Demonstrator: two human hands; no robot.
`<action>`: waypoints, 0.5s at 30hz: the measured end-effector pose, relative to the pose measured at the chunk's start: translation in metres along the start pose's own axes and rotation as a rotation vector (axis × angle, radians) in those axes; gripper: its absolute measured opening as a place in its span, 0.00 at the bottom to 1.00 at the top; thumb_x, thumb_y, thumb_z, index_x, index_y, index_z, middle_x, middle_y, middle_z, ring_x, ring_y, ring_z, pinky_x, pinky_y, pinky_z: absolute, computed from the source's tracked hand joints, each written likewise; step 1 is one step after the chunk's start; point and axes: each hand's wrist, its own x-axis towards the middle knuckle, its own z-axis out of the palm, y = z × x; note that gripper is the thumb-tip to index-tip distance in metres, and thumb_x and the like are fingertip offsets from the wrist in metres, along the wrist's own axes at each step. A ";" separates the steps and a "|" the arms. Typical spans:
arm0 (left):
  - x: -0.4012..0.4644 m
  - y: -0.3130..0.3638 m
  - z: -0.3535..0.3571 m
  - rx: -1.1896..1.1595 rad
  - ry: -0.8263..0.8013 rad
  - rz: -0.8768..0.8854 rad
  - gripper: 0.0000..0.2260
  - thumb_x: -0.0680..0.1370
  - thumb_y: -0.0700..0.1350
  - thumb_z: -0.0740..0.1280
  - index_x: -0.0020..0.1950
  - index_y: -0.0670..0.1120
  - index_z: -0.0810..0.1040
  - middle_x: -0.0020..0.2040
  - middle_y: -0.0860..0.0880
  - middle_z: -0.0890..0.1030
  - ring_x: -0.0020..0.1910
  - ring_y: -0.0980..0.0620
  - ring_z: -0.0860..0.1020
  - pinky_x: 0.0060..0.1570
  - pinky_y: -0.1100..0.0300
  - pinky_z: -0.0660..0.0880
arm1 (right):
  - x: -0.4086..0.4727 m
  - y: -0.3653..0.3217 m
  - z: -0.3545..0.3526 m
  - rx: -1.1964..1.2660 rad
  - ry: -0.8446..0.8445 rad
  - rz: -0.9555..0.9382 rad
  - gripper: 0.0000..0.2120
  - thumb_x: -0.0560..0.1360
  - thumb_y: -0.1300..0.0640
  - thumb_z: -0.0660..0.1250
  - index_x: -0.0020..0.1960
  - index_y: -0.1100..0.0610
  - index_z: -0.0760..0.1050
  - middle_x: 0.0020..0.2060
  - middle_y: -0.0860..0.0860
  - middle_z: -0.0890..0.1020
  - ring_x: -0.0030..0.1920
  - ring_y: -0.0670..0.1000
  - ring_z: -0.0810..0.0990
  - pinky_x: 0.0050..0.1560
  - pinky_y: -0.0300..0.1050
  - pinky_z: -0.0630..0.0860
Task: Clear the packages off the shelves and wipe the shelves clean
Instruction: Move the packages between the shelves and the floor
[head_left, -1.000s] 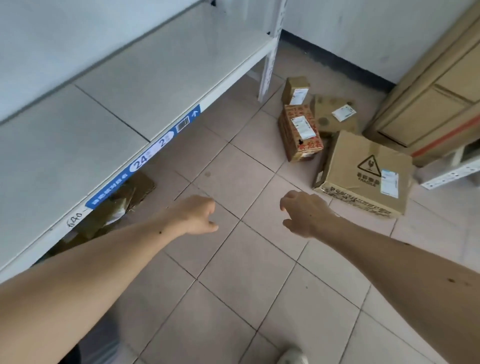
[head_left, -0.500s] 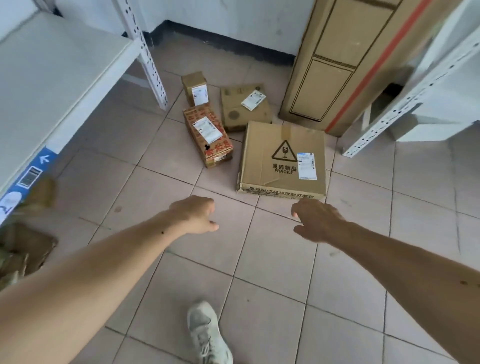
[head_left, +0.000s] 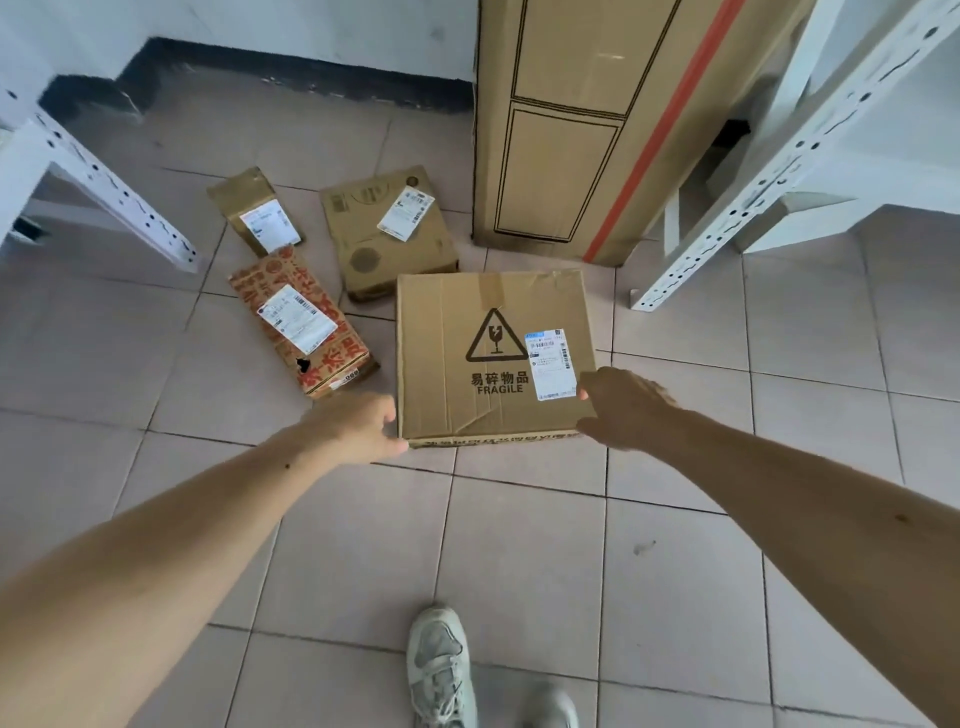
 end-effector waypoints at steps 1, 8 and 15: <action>0.014 0.003 0.003 -0.002 0.004 -0.001 0.22 0.76 0.59 0.68 0.65 0.47 0.74 0.59 0.49 0.80 0.56 0.50 0.78 0.58 0.51 0.76 | 0.012 0.007 0.003 0.025 -0.007 0.021 0.22 0.78 0.49 0.66 0.70 0.54 0.68 0.63 0.52 0.75 0.63 0.56 0.76 0.57 0.49 0.73; 0.097 0.002 0.051 -0.209 0.042 -0.137 0.33 0.76 0.56 0.70 0.74 0.41 0.64 0.71 0.42 0.70 0.69 0.44 0.70 0.66 0.52 0.70 | 0.102 0.051 0.049 0.213 -0.029 0.117 0.35 0.76 0.43 0.69 0.75 0.56 0.58 0.65 0.56 0.74 0.66 0.58 0.74 0.60 0.52 0.71; 0.174 0.004 0.103 -0.483 0.194 -0.324 0.44 0.69 0.57 0.77 0.75 0.41 0.58 0.73 0.39 0.64 0.72 0.39 0.66 0.69 0.48 0.66 | 0.196 0.079 0.105 0.322 0.007 0.217 0.42 0.70 0.36 0.72 0.73 0.58 0.60 0.68 0.58 0.71 0.69 0.60 0.71 0.65 0.57 0.71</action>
